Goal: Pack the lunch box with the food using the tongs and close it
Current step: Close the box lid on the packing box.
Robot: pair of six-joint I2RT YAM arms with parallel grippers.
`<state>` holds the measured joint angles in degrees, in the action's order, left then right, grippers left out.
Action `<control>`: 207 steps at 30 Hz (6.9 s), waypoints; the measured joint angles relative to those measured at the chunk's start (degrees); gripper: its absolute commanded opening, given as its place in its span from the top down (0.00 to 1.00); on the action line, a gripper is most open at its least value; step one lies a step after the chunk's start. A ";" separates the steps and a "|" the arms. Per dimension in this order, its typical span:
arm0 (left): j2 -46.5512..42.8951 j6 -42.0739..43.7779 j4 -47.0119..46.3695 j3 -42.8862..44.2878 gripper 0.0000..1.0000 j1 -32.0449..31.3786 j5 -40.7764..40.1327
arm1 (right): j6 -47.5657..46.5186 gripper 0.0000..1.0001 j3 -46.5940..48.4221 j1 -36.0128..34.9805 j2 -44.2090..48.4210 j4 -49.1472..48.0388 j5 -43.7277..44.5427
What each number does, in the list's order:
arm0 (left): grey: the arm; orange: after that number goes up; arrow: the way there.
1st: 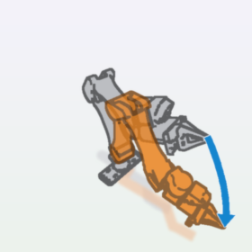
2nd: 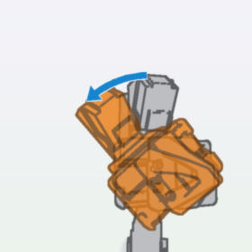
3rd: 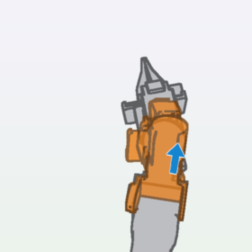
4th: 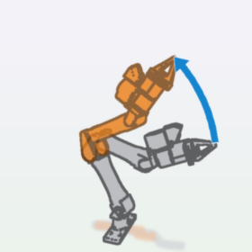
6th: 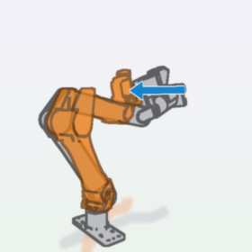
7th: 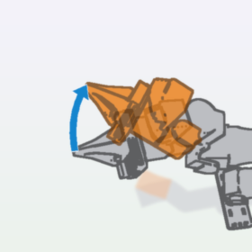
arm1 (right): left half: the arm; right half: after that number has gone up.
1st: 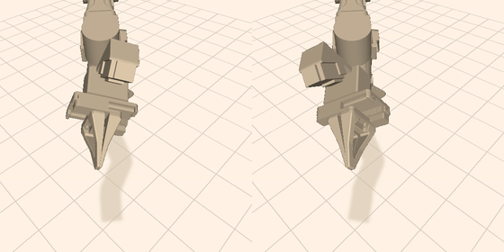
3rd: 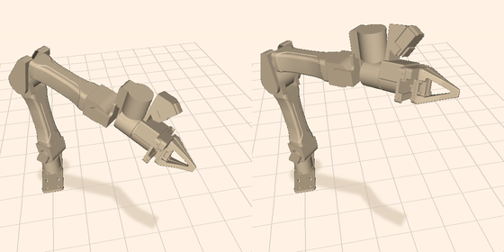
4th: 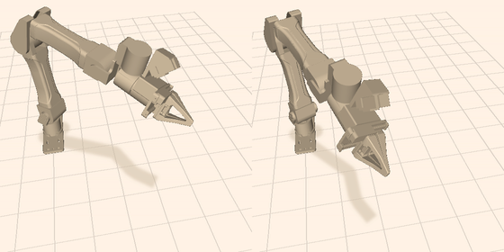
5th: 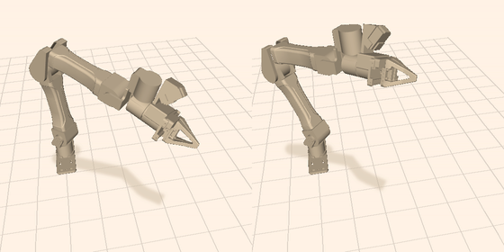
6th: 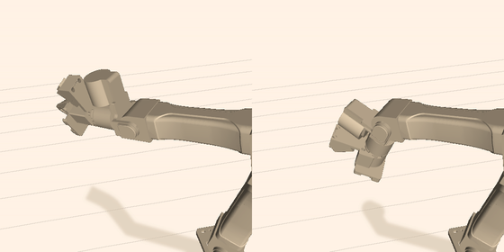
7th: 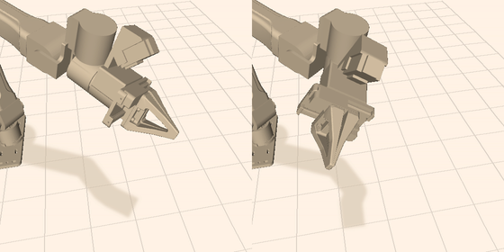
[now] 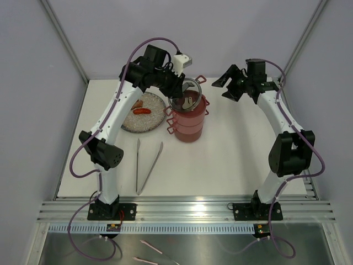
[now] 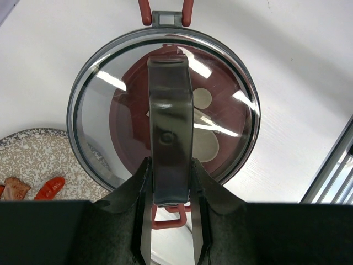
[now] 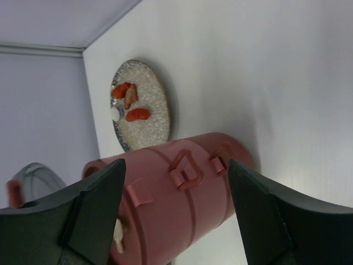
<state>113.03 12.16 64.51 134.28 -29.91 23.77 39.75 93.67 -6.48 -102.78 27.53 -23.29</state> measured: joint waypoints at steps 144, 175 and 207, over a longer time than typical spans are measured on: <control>-11.17 -11.26 -13.42 -14.88 0.20 -0.22 3.48 | -8.59 1.00 -0.90 0.76 -3.04 -4.46 -17.64; -21.40 -29.14 -25.73 -37.38 0.16 9.64 1.57 | -12.17 0.19 -0.26 0.90 0.26 -2.19 -19.54; 1.18 -42.49 -34.10 -29.68 1.00 13.88 1.73 | -17.79 1.00 7.96 -14.82 4.66 15.02 7.69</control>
<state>114.21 -30.33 30.41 104.60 -16.03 25.50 21.96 101.62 -21.30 -98.13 42.54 -15.59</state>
